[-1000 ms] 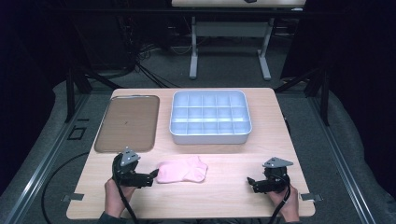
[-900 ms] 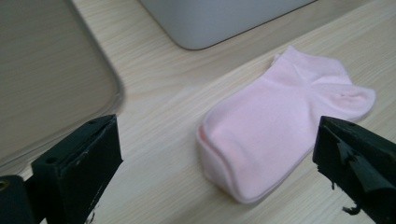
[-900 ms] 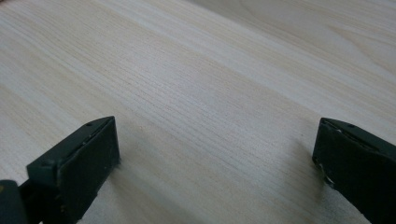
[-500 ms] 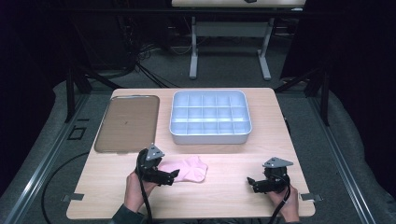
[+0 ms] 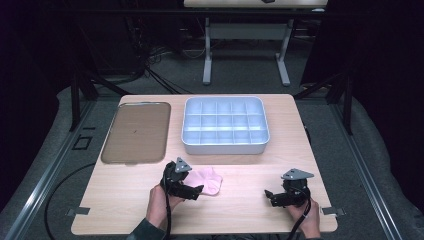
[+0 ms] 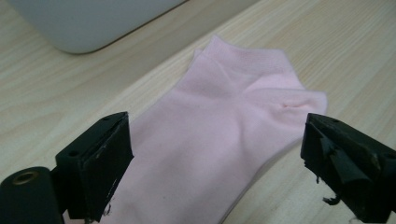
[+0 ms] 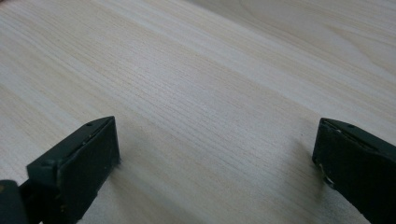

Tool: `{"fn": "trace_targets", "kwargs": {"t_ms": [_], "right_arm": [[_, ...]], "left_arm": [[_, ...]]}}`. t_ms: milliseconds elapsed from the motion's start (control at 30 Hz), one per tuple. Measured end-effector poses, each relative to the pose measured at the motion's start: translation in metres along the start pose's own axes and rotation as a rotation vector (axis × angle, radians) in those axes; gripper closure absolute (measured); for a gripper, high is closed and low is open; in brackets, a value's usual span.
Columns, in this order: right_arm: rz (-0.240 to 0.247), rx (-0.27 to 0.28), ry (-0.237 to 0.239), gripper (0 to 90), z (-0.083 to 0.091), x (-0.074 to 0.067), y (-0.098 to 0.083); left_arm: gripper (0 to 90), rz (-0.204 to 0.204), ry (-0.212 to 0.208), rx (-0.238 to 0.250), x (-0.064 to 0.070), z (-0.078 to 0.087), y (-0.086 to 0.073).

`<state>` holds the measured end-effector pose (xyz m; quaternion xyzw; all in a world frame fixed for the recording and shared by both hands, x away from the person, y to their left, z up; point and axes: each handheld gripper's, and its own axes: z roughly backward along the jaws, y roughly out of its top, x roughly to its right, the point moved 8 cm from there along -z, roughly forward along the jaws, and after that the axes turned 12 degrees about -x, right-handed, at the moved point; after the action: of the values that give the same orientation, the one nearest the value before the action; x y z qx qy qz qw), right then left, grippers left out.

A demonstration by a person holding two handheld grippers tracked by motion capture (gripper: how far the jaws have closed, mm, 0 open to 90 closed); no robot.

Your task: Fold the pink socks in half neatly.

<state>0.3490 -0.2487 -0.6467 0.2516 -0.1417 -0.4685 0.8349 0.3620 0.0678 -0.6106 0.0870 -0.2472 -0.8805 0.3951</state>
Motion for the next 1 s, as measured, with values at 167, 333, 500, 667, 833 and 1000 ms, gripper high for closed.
{"fn": "trace_targets", "kwargs": {"t_ms": [167,333,500,667,833,1000], "right_arm": [[-0.003,-0.004,0.001,0.0,0.0,0.0,0.0],[-0.004,-0.004,0.0,0.0,0.0,0.0,0.0],[-0.004,-0.003,-0.004,0.0,0.0,0.0,0.0],[-0.004,-0.008,-0.003,0.0,0.0,0.0,-0.001],[-0.011,-0.009,-0.005,0.0,0.001,0.001,-0.001],[-0.011,-0.009,-0.006,0.0,0.001,0.001,-0.001]], "left_arm": [[12.6,0.028,0.017,-0.028,-0.005,-0.008,-0.009],[15.6,0.035,0.032,-0.051,-0.006,-0.016,-0.013],[20.7,0.027,0.06,-0.065,-0.003,-0.021,-0.014],[30.4,0.013,0.08,-0.069,0.0,-0.019,-0.014],[40.7,-0.002,0.081,-0.073,0.003,-0.018,-0.014],[52.7,-0.009,0.084,-0.058,0.005,-0.017,-0.014]]}}
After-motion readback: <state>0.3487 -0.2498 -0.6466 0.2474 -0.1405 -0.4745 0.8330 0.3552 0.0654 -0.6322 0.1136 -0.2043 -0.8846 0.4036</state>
